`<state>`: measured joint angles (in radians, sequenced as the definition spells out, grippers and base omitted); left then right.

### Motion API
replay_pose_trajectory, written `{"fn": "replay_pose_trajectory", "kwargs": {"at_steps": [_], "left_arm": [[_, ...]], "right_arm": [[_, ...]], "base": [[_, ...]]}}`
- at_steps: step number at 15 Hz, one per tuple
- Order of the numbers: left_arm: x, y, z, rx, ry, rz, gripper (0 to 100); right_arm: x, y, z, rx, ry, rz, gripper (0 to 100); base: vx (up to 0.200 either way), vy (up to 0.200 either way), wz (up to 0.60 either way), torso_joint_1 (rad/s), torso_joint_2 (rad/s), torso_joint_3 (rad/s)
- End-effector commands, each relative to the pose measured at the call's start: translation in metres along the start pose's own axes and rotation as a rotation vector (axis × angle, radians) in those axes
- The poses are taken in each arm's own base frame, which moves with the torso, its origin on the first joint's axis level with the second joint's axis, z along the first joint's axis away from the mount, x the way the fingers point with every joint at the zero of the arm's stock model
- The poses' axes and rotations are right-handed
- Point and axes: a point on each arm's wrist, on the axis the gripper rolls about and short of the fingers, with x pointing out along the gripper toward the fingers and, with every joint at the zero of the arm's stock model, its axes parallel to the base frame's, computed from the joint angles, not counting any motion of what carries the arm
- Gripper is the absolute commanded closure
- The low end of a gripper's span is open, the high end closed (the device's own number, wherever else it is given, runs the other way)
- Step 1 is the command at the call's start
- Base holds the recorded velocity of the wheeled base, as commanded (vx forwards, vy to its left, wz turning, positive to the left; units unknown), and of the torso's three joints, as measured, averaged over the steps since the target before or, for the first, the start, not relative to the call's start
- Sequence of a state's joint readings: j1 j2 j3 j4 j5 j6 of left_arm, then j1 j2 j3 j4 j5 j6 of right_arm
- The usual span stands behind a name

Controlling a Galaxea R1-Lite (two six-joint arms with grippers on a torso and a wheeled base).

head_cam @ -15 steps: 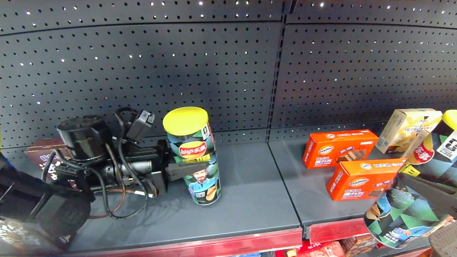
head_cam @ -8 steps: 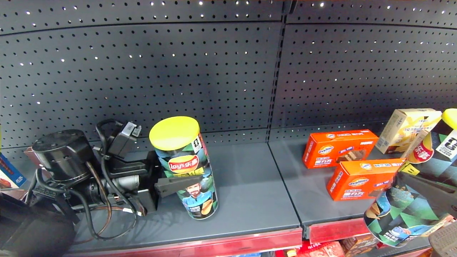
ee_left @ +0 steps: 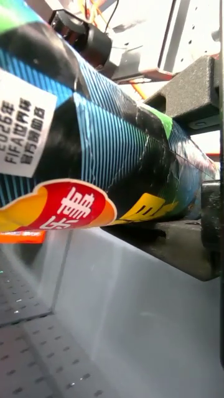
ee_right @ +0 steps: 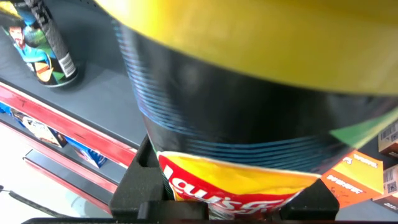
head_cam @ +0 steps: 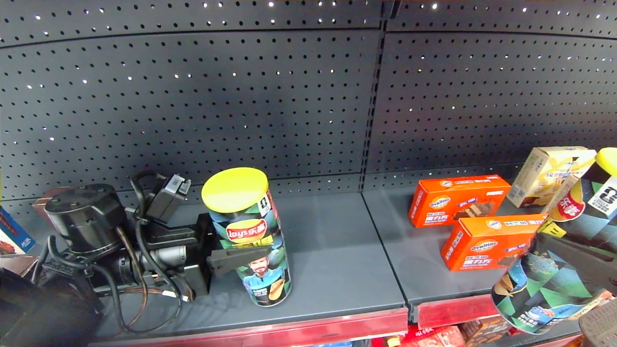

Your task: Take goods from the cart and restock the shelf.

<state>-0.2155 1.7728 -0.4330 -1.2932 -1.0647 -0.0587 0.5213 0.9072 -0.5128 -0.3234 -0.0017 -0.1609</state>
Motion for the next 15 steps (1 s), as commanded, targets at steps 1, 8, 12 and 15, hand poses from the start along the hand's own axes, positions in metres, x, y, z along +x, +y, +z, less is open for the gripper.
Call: {"fn": "replay_pose_trajectory", "kwargs": {"at_steps": [1, 8, 12, 15], "left_arm": [[-0.001, -0.001, -0.005, -0.019, 0.011, 0.003, 100], [-0.004, 0.005, -0.013, -0.042, 0.025, 0.024, 100], [-0.005, 0.007, -0.015, -0.047, 0.028, 0.030, 100], [-0.005, 0.007, -0.016, -0.042, 0.029, 0.030, 0]], "right_arm": [[0.000, 0.000, 0.000, 0.000, -0.001, 0.000, 100], [-0.001, 0.000, -0.001, 0.000, -0.001, 0.000, 100], [-0.001, 0.000, -0.001, 0.000, -0.001, 0.000, 100], [-0.001, 0.000, -0.001, 0.000, -0.001, 0.000, 100]], "base": [[0.000, 0.000, 0.00, 0.000, 0.00, 0.000], [0.000, 0.000, 0.00, 0.000, 0.00, 0.000], [0.000, 0.000, 0.00, 0.000, 0.00, 0.000], [0.000, 0.000, 0.00, 0.000, 0.00, 0.000]]}}
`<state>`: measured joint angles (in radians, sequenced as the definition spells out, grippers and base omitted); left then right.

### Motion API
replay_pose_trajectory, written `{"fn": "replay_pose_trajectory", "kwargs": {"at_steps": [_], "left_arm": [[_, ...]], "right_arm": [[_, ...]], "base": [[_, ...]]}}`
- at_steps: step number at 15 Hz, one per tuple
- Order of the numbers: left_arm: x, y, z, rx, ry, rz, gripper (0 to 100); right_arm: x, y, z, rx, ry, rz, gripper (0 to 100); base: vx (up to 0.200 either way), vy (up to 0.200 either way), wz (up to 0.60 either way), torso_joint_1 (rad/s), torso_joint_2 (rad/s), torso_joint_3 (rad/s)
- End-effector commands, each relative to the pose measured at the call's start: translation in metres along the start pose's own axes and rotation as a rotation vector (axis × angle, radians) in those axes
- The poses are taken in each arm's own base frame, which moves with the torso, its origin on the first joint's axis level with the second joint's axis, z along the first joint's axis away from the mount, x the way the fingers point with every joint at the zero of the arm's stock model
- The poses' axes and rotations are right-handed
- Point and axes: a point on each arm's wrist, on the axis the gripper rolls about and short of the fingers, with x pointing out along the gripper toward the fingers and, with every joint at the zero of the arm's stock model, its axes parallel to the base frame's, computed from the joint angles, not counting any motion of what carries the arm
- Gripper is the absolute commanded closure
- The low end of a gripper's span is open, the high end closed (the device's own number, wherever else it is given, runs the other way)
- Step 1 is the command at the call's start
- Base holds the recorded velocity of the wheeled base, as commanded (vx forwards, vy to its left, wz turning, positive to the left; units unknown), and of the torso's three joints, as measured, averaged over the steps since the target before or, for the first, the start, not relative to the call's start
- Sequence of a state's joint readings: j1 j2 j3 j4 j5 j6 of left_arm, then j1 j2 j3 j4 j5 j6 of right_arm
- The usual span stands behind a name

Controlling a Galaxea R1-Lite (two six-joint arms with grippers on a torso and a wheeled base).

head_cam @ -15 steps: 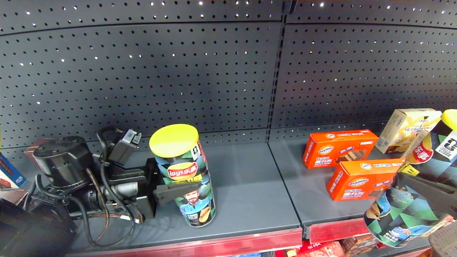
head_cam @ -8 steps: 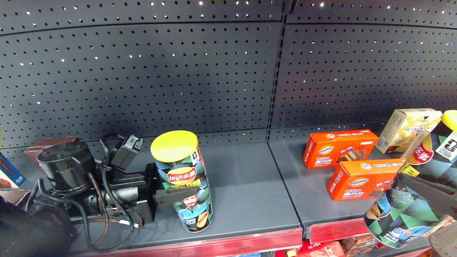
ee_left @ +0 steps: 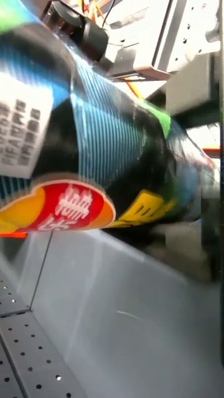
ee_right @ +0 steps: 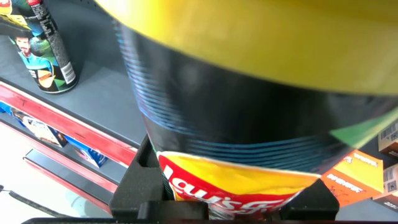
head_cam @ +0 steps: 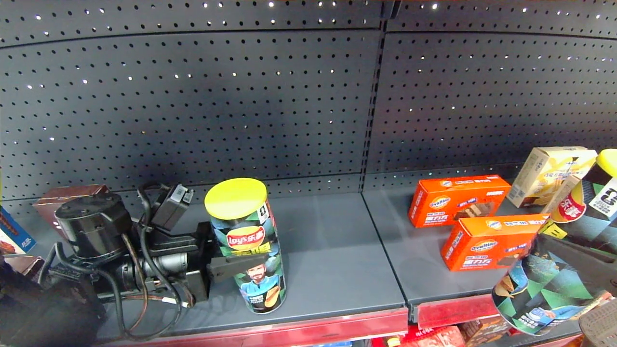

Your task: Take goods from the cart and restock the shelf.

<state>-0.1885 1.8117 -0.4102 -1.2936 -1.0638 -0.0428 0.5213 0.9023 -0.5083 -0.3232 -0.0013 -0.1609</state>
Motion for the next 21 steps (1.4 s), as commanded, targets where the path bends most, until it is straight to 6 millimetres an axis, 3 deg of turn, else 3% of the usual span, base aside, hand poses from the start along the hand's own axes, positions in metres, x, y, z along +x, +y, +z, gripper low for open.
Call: {"fn": "replay_pose_trajectory", "kwargs": {"at_steps": [1, 7, 11, 18, 21], "left_arm": [[0.000, 0.001, -0.001, -0.004, 0.002, 0.001, 0], [-0.001, -0.002, 0.001, 0.006, -0.002, -0.001, 0], [-0.008, -0.015, 0.016, 0.059, -0.032, -0.002, 0], [-0.050, -0.043, 0.007, 0.028, -0.030, 0.103, 0], [-0.070, -0.042, 0.008, 0.045, -0.050, 0.194, 0]], "right_arm": [[0.000, 0.000, 0.000, 0.000, -0.002, 0.001, 100], [0.000, 0.000, -0.001, 0.000, 0.001, 0.002, 100], [0.000, 0.000, -0.001, 0.000, 0.002, 0.002, 100], [-0.002, 0.000, -0.002, 0.000, 0.001, 0.000, 100], [-0.002, 0.001, -0.005, 0.000, 0.009, 0.001, 100]], "base": [[0.000, 0.000, 0.00, 0.000, 0.00, 0.000], [0.000, 0.000, 0.00, 0.000, 0.00, 0.000], [0.000, 0.000, 0.00, 0.000, 0.00, 0.000], [0.000, 0.000, 0.00, 0.000, 0.00, 0.000], [0.000, 0.000, 0.00, 0.000, 0.00, 0.000]]}}
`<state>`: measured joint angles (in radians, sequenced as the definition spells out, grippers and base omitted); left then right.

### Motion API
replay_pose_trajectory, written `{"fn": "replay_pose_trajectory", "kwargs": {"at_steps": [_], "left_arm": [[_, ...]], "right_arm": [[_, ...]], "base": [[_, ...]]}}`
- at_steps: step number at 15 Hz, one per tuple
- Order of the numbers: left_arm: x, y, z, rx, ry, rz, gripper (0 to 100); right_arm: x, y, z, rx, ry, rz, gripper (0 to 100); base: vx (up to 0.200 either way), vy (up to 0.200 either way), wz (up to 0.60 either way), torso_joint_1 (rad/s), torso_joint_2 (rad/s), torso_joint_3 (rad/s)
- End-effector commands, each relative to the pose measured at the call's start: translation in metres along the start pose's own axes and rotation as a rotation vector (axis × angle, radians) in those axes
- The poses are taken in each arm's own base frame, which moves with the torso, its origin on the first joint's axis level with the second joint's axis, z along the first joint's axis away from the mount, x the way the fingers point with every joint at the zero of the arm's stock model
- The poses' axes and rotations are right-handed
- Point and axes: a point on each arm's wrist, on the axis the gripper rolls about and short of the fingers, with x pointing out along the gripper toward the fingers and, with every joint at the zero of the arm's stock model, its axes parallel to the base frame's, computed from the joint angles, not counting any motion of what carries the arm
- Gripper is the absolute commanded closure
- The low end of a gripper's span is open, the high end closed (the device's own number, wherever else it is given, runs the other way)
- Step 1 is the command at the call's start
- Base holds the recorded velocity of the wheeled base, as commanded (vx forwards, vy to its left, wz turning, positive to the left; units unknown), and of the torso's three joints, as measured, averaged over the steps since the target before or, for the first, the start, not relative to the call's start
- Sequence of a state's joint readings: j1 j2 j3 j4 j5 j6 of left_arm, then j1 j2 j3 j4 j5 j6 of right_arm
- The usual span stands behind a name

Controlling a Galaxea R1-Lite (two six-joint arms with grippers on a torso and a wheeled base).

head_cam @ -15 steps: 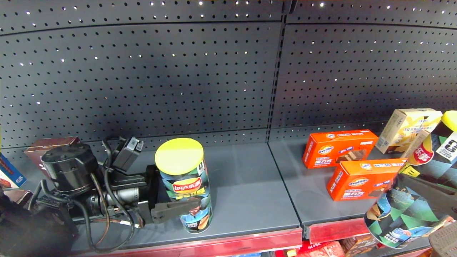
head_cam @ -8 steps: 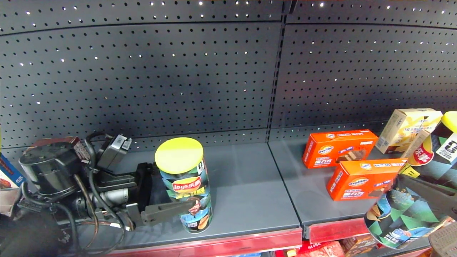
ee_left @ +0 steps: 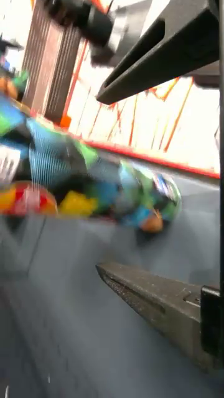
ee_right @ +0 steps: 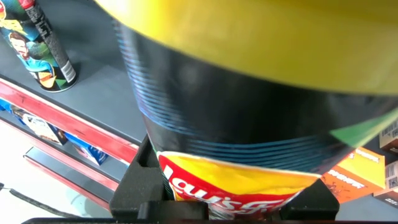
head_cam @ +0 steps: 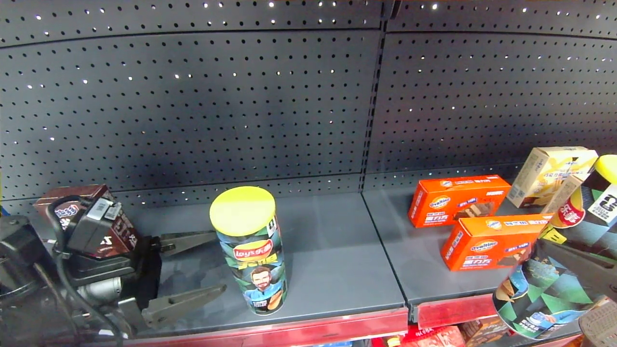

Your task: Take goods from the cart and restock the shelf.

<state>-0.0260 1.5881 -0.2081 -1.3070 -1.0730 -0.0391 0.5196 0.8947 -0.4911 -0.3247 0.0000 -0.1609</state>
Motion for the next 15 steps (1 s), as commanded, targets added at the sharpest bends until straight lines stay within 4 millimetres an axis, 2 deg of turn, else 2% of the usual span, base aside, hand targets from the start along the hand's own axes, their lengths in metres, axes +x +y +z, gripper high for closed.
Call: {"fn": "replay_pose_trajectory", "kwargs": {"at_steps": [1, 4, 6, 9, 12, 14, 15], "left_arm": [[-0.017, -0.002, 0.001, 0.024, -0.021, 0.067, 0], [-0.031, -0.015, 0.001, 0.061, -0.051, 0.153, 0], [-0.037, -0.014, 0.027, 0.146, -0.154, 0.454, 0], [-0.043, -0.027, 0.042, 0.205, -0.222, 0.541, 0], [-0.049, -0.058, 0.071, 0.200, -0.284, 0.622, 0], [-0.057, -0.090, 0.097, 0.184, -0.305, 0.648, 0], [-0.061, -0.097, 0.103, 0.182, -0.310, 0.666, 0]], "right_arm": [[0.000, 0.000, -0.001, 0.000, 0.001, 0.002, 100], [-0.001, 0.000, 0.000, 0.002, -0.002, -0.001, 100], [0.000, 0.000, -0.002, 0.001, 0.004, 0.001, 100], [0.000, 0.000, -0.003, 0.001, 0.008, 0.002, 100], [0.000, 0.001, -0.004, 0.001, 0.013, 0.003, 100], [0.000, 0.001, -0.005, 0.002, 0.013, 0.001, 100], [0.000, 0.001, -0.005, 0.002, 0.013, 0.001, 100]], "base": [[0.000, 0.000, 0.00, 0.000, 0.00, 0.000], [0.000, 0.000, 0.00, 0.000, 0.00, 0.000], [0.000, 0.000, 0.00, 0.000, 0.00, 0.000], [0.000, 0.000, 0.00, 0.000, 0.00, 0.000], [0.000, 0.000, 0.00, 0.000, 0.00, 0.000], [0.000, 0.000, 0.00, 0.000, 0.00, 0.000], [0.000, 0.000, 0.00, 0.000, 0.00, 0.000]]}}
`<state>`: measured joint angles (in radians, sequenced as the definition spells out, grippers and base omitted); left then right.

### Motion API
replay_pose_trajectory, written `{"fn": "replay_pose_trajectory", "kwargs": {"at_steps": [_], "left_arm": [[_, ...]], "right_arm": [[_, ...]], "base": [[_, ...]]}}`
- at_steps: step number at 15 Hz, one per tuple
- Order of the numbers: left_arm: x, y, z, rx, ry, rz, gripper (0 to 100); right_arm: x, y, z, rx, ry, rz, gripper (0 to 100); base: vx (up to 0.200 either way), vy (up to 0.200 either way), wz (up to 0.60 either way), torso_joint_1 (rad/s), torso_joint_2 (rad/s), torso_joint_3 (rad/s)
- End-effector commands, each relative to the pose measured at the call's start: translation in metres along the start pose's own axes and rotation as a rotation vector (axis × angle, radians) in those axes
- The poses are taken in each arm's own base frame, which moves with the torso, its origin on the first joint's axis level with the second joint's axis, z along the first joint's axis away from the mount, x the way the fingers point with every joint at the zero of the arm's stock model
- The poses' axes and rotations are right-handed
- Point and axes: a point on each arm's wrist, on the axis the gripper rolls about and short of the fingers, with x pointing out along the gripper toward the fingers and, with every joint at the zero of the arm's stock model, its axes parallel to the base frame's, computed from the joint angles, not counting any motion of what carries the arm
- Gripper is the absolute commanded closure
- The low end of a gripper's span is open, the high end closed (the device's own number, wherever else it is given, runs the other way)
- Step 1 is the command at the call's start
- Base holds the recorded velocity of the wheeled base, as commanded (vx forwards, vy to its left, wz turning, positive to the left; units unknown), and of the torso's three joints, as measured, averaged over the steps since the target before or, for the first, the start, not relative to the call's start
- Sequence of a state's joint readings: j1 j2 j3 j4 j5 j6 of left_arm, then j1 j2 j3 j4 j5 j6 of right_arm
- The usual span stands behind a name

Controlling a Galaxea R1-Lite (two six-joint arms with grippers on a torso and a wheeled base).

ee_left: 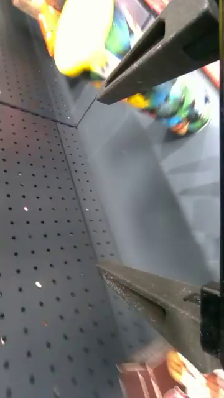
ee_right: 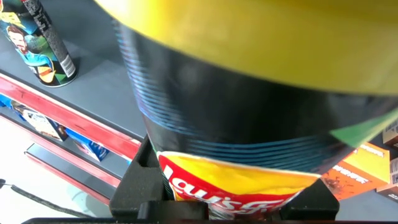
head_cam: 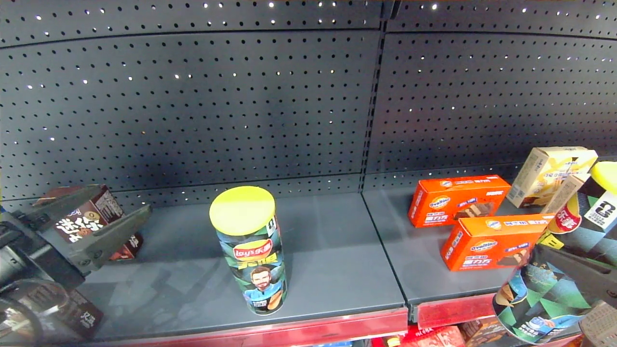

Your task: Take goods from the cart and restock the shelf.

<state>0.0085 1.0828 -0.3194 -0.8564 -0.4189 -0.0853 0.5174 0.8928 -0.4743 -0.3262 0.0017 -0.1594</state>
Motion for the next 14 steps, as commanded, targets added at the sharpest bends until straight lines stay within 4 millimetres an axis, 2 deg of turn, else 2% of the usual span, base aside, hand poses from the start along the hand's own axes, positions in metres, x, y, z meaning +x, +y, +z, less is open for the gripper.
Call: {"fn": "replay_pose_trajectory", "kwargs": {"at_steps": [1, 3, 6, 7, 11, 14], "left_arm": [[-0.043, -0.027, 0.055, 0.050, -0.158, 0.050, 0], [-0.053, -0.029, 0.059, 0.052, -0.182, 0.123, 0], [-0.058, -0.028, 0.053, 0.069, -0.186, 0.239, 0], [-0.059, -0.027, 0.049, 0.069, -0.176, 0.251, 0], [-0.076, -0.029, 0.011, 0.054, -0.144, 0.317, 0], [-0.089, -0.032, 0.005, 0.056, -0.171, 0.360, 0]], "right_arm": [[-0.001, 0.000, 0.000, 0.000, -0.003, -0.001, 100], [-0.001, 0.000, 0.000, 0.000, -0.003, -0.001, 100], [0.000, 0.000, 0.000, 0.000, -0.002, -0.001, 100], [0.000, 0.000, 0.000, 0.000, -0.002, -0.001, 100], [-0.001, 0.000, 0.001, 0.000, -0.008, -0.002, 100], [-0.002, 0.000, 0.001, 0.000, -0.008, -0.003, 100]], "base": [[0.000, 0.000, 0.00, 0.000, 0.00, 0.000], [0.000, 0.000, 0.00, 0.000, 0.00, 0.000], [0.000, 0.000, 0.00, 0.000, 0.00, 0.000], [0.000, 0.000, 0.00, 0.000, 0.00, 0.000], [0.000, 0.000, 0.00, 0.000, 0.00, 0.000], [0.000, 0.000, 0.00, 0.000, 0.00, 0.000]]}}
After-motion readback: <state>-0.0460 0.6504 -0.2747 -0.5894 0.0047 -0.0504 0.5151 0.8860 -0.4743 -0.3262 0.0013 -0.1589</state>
